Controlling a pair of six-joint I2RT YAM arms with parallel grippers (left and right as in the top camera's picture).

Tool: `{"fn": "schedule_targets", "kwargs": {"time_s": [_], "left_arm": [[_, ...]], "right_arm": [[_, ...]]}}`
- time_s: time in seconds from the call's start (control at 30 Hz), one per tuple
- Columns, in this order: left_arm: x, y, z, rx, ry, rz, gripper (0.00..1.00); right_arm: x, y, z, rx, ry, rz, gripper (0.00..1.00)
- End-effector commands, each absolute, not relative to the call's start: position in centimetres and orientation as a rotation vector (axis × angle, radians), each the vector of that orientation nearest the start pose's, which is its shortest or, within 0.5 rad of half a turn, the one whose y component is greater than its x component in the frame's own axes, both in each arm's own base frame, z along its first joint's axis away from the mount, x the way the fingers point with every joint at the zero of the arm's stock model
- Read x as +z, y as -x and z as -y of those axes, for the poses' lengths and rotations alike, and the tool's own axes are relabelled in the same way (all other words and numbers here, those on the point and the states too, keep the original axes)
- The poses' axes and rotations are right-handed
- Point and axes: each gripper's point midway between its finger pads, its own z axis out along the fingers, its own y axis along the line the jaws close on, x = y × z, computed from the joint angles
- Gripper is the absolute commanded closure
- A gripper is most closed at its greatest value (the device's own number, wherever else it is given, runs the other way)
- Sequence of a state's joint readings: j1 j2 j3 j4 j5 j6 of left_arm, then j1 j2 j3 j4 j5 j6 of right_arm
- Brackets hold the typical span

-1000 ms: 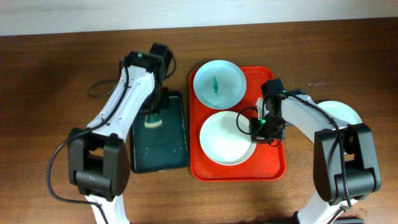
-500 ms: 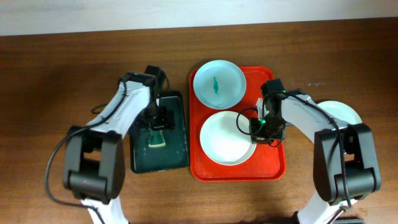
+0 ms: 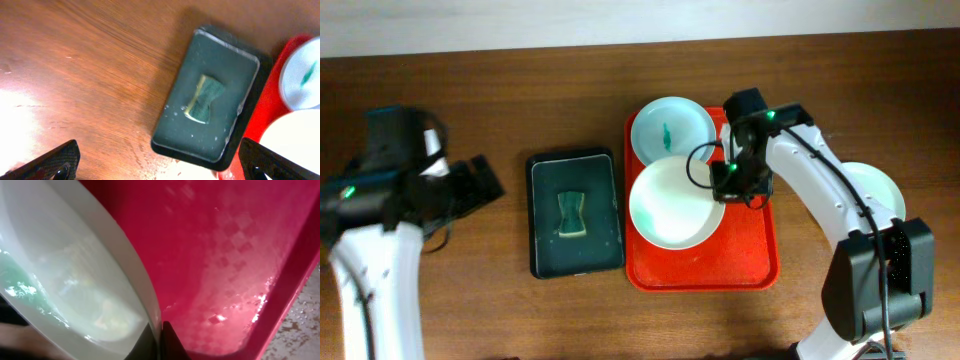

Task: Clean dirty plates on tray and stack at the side
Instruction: 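Lift the white plate with right gripper and tilt it over green tray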

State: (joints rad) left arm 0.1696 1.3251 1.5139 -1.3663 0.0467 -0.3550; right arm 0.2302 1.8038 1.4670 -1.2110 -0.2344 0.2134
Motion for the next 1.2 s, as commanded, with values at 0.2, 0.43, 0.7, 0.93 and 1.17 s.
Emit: {"fn": "schedule_targets", "kwargs": {"time_s": [0.2, 0.43, 0.7, 0.93, 1.17], "left_arm": [[28.6, -25.0, -6.3, -0.091, 0.78, -2.476, 0.01], [28.6, -25.0, -6.3, -0.091, 0.78, -2.477, 0.01], [28.6, -25.0, -6.3, -0.09, 0.78, -2.476, 0.0], [28.6, -25.0, -6.3, -0.091, 0.78, -2.477, 0.01], [28.6, -24.9, -6.3, -0.09, 0.781, -2.479, 0.01]], "right_arm": [[17.8, -35.6, -19.2, 0.475, 0.292, -2.851, 0.96], [17.0, -37.1, -25.5, 0.031, 0.498, -2.595, 0.96], [20.0, -38.1, -26.0, -0.322, 0.465, -2.336, 0.96], [23.1, -36.8, -26.9, -0.529, 0.461, -2.142, 0.96], [27.5, -34.1, -27.9, -0.684, 0.425, -1.922, 0.96]]}}
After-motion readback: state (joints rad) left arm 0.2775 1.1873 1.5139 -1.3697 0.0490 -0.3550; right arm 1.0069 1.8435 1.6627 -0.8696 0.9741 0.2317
